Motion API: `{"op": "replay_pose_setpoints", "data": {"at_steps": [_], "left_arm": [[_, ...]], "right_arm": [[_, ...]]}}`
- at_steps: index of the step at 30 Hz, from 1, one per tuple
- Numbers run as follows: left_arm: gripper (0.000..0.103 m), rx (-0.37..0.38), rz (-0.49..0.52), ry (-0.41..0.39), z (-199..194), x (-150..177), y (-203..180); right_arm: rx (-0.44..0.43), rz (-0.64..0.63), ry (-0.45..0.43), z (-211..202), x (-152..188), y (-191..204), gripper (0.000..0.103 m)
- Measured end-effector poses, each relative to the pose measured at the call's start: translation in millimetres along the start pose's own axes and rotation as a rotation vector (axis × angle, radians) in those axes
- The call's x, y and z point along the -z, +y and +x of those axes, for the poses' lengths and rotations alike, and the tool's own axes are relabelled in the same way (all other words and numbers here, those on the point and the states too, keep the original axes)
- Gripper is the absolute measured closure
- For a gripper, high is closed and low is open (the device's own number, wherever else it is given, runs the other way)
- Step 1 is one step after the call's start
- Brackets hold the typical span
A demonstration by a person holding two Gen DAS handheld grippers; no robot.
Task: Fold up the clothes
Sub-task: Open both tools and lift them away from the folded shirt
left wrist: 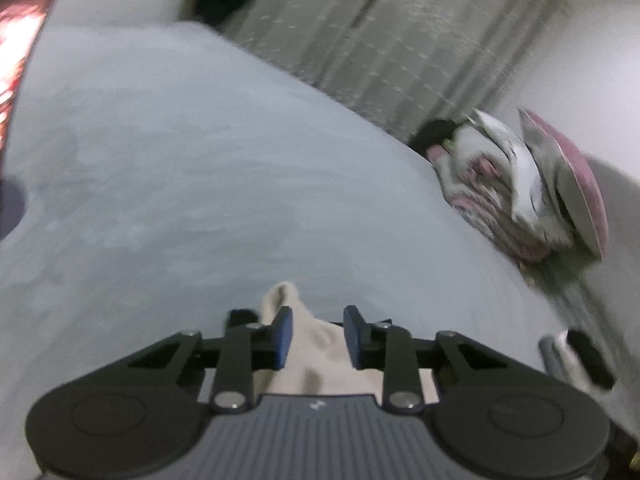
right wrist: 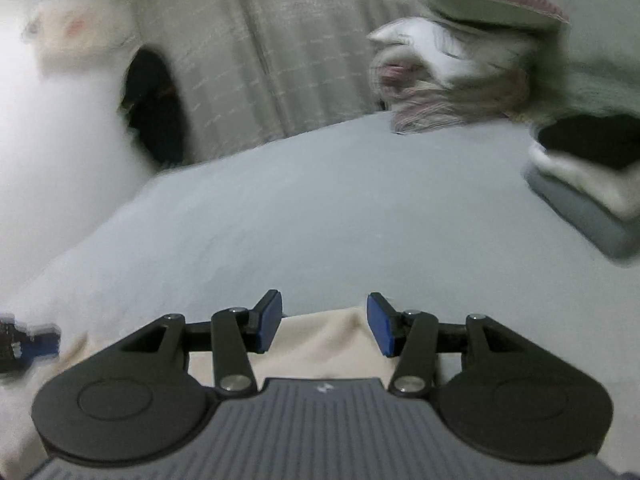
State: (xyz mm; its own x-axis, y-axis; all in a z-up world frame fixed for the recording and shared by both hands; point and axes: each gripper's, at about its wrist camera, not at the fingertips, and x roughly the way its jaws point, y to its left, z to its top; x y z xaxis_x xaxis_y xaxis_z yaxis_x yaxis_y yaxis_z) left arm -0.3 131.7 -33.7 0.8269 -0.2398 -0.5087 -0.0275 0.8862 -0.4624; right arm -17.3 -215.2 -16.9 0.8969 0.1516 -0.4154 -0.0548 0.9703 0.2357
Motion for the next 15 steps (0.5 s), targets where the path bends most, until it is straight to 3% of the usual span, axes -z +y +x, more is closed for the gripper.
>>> {"op": "replay_pose_setpoints", "data": {"at_steps": [4, 7, 9, 12, 15], "left_arm": [[0.079, -0.016, 0.088, 0.017, 20.2, 2.3, -5.5], [0.081, -0.086, 0.122, 0.03, 37.1, 4.3, 4.1], [0.098, -0.109, 0.096, 0.032, 40.5, 1.7, 13.4], [0.1, -0.096, 0.052, 0.034, 36.9, -2.1, 28.7], [0.1, -0.096, 0.084, 0.034, 34.9, -0.2, 26.6]], "right_arm": [[-0.007, -0.114, 0.05, 29.6, 8.6, 13.4, 0.053], [0.024, -0.128, 0.092, 47.5, 16.6, 4.4, 0.055], [0.065, -0.121, 0.111, 54.3, 20.3, -6.1, 0.057], [0.094, -0.087, 0.13, 57.6, 23.6, -24.2, 0.074], [0.081, -0.058, 0.135, 55.2, 22.3, -32.5, 0.076]]}}
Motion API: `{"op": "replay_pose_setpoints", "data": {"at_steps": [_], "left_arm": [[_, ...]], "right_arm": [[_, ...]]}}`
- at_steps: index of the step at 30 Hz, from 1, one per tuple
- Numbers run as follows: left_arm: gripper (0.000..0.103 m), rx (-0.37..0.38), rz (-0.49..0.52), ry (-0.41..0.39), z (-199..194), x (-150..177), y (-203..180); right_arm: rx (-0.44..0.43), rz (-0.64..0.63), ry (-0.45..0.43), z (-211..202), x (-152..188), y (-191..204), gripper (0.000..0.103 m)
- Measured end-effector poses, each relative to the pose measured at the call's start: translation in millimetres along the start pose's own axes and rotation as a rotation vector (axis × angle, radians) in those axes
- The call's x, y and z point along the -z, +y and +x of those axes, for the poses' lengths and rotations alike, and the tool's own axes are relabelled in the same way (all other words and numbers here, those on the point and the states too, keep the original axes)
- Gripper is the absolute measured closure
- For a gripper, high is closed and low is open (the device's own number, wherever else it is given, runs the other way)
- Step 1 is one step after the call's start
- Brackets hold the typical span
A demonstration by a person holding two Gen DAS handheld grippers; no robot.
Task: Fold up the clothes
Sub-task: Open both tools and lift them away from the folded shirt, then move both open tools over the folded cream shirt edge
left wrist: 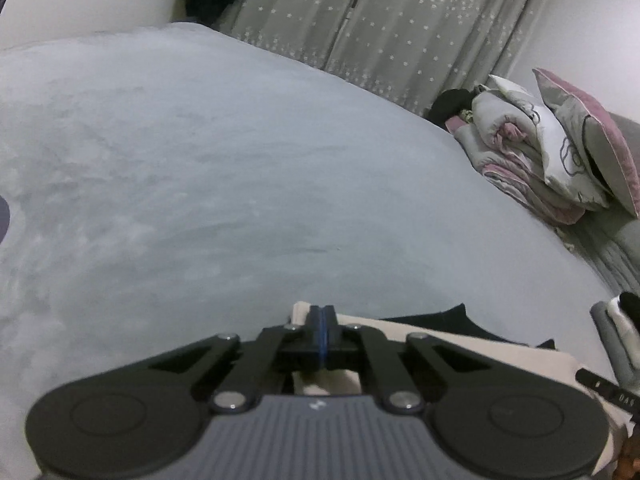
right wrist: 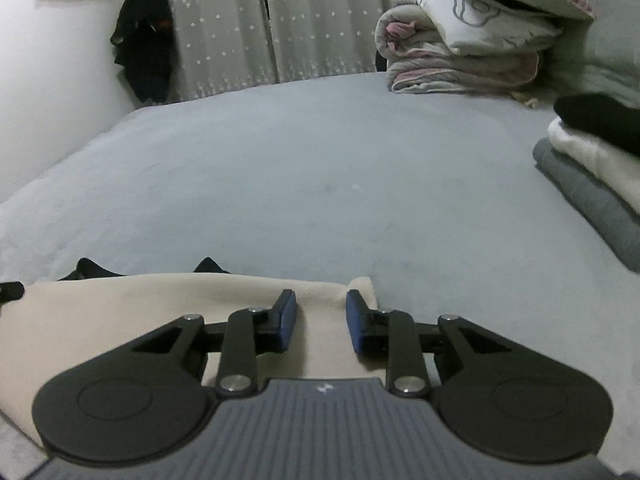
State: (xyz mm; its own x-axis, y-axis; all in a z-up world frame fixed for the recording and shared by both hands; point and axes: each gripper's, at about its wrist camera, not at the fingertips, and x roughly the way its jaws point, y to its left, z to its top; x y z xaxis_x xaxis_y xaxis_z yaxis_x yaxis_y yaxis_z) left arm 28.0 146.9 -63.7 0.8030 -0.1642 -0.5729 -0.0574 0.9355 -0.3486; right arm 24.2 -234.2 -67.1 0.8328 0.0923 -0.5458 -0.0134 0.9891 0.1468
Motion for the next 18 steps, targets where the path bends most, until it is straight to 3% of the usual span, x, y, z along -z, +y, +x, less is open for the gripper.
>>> {"op": "replay_pose_setpoints", "data": {"at_steps": [7, 12, 18], "left_arm": [[0.096, -0.023, 0.023, -0.03, -11.3, 0.4, -17.5], [0.078, -0.009, 0.056, -0.079, -22.2, -0.1, -28.4], [0.078, -0.022, 0.061, -0.046, -12.6, 2.8, -28.4]], "right_arm": [[0.013, 0.033, -0.031, -17.5, -2.0, 5.7, 0.074], [0.017, -0.036, -0.104, -27.9, -10.1, 20.8, 0.069], [0.019, -0.016, -0.066, -9.7, -9.2, 16.6, 0.069]]}}
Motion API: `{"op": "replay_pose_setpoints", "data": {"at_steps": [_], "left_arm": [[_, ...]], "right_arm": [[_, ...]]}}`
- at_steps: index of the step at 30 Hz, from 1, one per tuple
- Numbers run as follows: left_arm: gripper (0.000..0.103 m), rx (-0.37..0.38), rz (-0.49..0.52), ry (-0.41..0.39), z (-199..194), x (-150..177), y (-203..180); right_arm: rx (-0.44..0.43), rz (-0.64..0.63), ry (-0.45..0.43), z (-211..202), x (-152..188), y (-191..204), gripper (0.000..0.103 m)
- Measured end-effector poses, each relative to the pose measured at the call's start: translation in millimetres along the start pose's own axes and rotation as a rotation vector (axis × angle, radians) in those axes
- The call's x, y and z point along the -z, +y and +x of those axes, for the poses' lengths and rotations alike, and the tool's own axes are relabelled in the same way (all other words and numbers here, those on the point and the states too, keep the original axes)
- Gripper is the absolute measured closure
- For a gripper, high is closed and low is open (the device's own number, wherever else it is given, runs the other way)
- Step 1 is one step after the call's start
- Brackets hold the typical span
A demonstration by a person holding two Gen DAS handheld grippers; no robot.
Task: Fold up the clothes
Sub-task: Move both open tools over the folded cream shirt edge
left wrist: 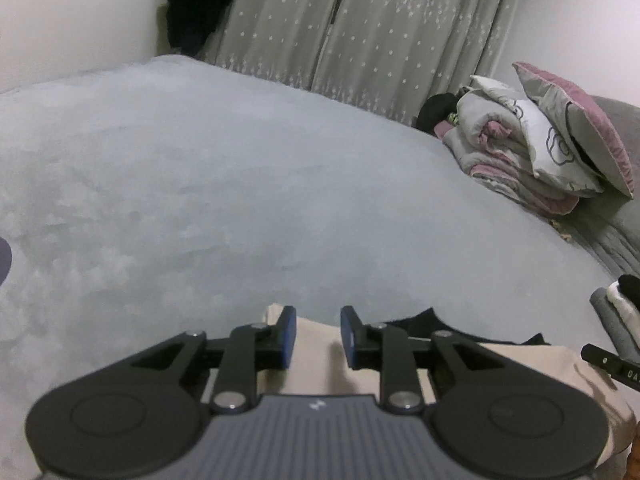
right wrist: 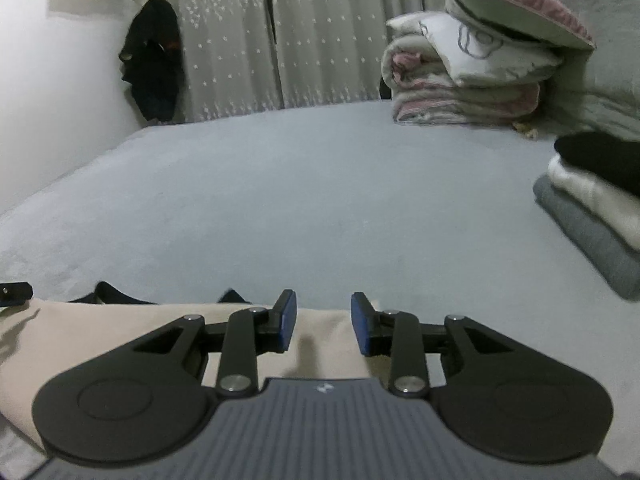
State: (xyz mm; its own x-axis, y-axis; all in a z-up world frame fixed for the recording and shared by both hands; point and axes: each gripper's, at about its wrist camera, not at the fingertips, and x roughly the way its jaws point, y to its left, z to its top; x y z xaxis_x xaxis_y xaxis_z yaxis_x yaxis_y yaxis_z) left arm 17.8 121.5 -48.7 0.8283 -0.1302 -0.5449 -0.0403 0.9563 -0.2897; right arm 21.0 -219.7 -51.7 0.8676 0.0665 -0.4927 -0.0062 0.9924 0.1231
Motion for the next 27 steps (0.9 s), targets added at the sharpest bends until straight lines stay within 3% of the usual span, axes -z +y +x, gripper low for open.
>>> {"op": "replay_pose_setpoints", "data": {"at_steps": [6, 8, 11, 16, 22, 27], "left_arm": [[0.079, 0.026, -0.049, 0.047, 10.1, 3.7, 11.8], [0.079, 0.03, -0.058, 0.051, 10.4, 3.6, 12.8], [0.079, 0.026, -0.057, 0.051, 10.1, 3.7, 11.6], [0.077, 0.03, -0.072, 0.048, 8.5, 1.2, 10.1], [0.061, 0.07, -0.147, 0.035, -3.6, -6.1, 14.6], [0.039, 0.061, -0.182, 0.01, -16.5, -9.8, 16.3]], "right_arm": [[0.036, 0.025, 0.048, 8.4, 7.0, -13.3, 0.075], [0.064, 0.05, 0.064, 9.7, 8.2, -19.5, 0.068], [0.03, 0.182, 0.087, 11.6, 9.8, -37.1, 0.07], [0.029, 0.202, 0.076, 4.0, 5.6, -34.6, 0.067], [0.049, 0.167, 0.006, -11.4, -3.9, -26.4, 0.051], [0.024, 0.158, -0.033, -22.9, -9.0, -20.6, 0.048]]}}
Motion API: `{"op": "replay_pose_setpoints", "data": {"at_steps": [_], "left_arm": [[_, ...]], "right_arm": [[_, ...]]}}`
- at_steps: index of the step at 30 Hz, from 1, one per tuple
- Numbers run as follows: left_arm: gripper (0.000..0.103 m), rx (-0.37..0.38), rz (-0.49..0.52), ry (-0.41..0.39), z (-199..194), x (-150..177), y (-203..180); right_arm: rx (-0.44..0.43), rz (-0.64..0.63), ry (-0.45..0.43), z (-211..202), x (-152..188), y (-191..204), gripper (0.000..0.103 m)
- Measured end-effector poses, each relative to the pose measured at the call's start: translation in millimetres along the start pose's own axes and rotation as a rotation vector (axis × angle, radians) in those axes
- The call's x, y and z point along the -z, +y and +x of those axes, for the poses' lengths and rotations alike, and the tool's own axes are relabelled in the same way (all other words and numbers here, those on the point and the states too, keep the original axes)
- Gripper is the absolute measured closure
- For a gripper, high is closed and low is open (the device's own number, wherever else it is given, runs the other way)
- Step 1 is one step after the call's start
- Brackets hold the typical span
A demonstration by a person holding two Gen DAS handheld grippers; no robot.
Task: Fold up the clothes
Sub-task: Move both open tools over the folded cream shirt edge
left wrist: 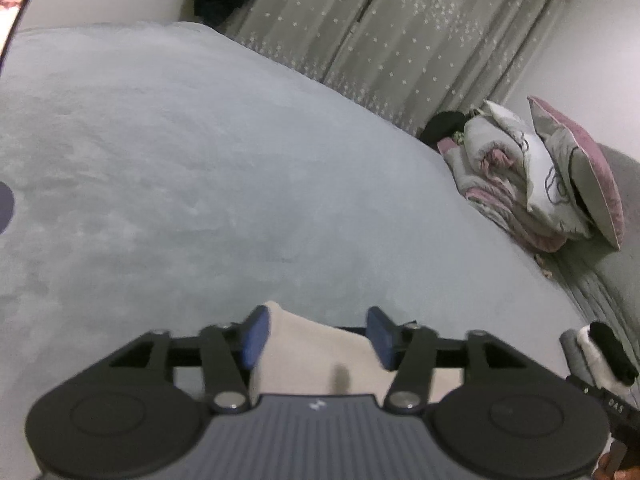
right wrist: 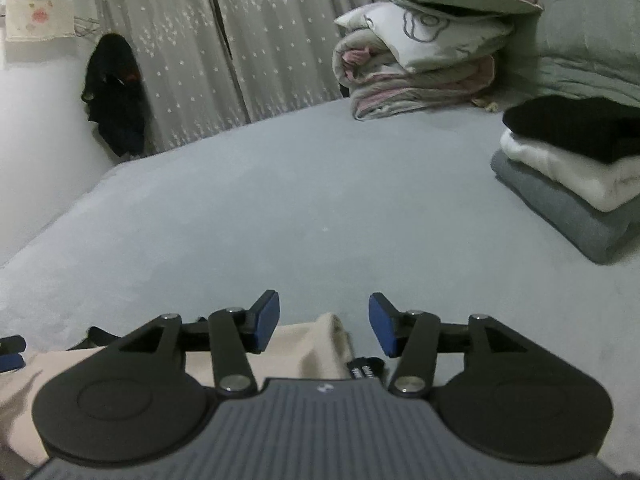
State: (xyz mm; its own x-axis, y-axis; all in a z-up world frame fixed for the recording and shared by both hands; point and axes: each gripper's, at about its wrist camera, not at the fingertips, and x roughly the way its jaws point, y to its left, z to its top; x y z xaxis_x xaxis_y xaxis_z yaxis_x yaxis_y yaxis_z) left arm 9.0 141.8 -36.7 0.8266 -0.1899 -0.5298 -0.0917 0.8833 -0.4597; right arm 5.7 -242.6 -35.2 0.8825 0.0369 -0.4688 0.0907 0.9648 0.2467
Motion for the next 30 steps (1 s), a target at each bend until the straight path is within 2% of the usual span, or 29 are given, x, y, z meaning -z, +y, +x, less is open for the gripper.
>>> {"op": "replay_pose_setpoints", "data": {"at_steps": [8, 14, 30], "left_arm": [[0.032, -0.022, -0.037, 0.042, -6.2, 0.2, 3.8], [0.029, -0.049, -0.054, 0.117, -4.9, 3.9, 10.5], [0.028, -0.009, -0.025, 0.241, -1.6, 9.2, 19.2]], "right_arm": [[-0.041, -0.006, 0.004, -9.6, 0.9, 10.9, 0.045], [-0.066, -0.032, 0.008, -17.2, 5.4, 20.7, 0.042], [-0.129, -0.121, 0.037, -12.9, 16.0, 47.8, 0.039]]}}
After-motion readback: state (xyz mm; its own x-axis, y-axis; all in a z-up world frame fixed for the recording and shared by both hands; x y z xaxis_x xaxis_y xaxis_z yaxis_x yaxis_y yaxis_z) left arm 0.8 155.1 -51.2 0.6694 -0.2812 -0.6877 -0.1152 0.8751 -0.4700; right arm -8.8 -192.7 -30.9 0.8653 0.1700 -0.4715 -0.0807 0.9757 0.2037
